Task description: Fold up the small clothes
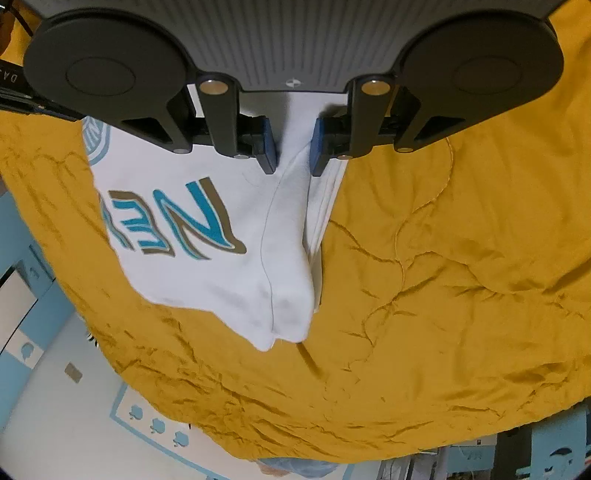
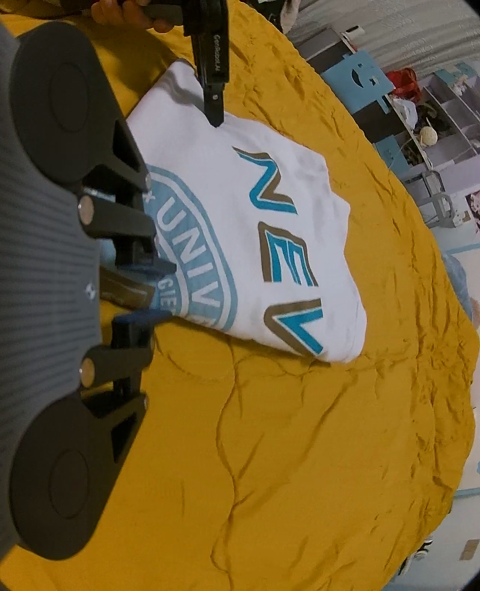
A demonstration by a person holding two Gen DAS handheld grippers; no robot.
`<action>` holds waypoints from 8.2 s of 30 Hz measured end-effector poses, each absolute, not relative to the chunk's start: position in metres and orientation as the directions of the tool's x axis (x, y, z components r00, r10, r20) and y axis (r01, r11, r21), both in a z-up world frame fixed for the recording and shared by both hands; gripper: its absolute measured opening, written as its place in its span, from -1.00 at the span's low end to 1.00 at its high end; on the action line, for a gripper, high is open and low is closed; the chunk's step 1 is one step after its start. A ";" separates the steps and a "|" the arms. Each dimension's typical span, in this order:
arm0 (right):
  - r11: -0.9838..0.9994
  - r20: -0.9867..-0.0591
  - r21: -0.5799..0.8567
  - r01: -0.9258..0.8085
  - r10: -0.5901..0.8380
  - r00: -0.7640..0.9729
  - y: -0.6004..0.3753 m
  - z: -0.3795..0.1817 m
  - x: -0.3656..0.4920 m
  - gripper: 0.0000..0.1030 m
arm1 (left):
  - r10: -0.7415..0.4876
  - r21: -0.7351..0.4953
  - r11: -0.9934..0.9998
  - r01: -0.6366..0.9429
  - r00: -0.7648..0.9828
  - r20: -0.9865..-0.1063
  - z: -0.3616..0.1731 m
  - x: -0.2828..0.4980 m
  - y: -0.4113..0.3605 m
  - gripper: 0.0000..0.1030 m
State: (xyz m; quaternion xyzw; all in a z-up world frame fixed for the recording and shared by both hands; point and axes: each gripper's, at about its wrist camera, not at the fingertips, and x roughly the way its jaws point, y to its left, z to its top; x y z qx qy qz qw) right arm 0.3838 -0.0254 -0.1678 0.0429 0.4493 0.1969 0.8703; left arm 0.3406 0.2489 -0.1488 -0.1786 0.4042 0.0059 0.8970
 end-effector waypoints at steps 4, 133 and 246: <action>0.908 -0.747 0.304 -0.289 0.415 0.519 -0.037 -0.155 0.390 -0.55 | -0.174 -0.402 0.903 -0.150 0.728 -0.663 -0.133 0.338 0.265 -0.24; 0.933 -0.702 0.357 -0.046 0.300 0.646 -0.191 -0.114 0.356 -0.54 | -0.310 -0.502 0.863 -0.056 0.727 -0.613 -0.114 0.308 0.213 -0.15; 0.977 -0.406 0.034 -0.211 0.206 0.890 -0.123 -0.015 0.018 0.60 | -0.054 0.039 0.997 0.071 0.943 -0.328 -0.032 0.051 0.044 0.87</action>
